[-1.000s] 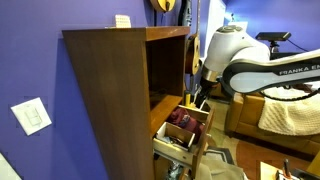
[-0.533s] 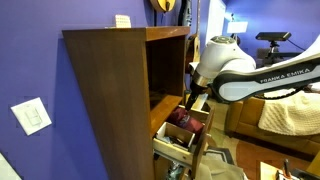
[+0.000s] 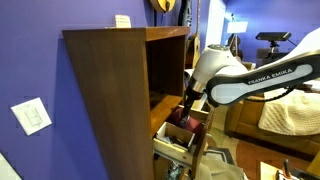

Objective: Open the topmost drawer and remove the maroon cap and place it on the shelf above the drawer then close the drawer.

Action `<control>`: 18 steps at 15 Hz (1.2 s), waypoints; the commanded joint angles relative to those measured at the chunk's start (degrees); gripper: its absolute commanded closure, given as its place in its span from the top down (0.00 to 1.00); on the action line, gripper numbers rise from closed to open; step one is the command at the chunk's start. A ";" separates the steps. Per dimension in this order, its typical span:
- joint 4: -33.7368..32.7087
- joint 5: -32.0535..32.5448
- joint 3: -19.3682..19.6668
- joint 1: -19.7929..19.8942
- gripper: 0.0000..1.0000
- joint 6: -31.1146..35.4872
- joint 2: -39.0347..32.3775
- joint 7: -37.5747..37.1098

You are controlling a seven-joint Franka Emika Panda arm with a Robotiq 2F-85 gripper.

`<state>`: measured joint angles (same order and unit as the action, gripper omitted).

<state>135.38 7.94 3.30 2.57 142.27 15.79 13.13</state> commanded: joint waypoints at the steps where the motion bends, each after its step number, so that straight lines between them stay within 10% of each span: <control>1: 1.87 -4.21 1.88 -2.11 1.00 4.35 -0.38 5.18; 18: 5.33 -15.35 5.42 -6.47 1.00 15.52 -3.35 17.91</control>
<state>139.76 -4.51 7.36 -2.27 155.01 13.09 28.07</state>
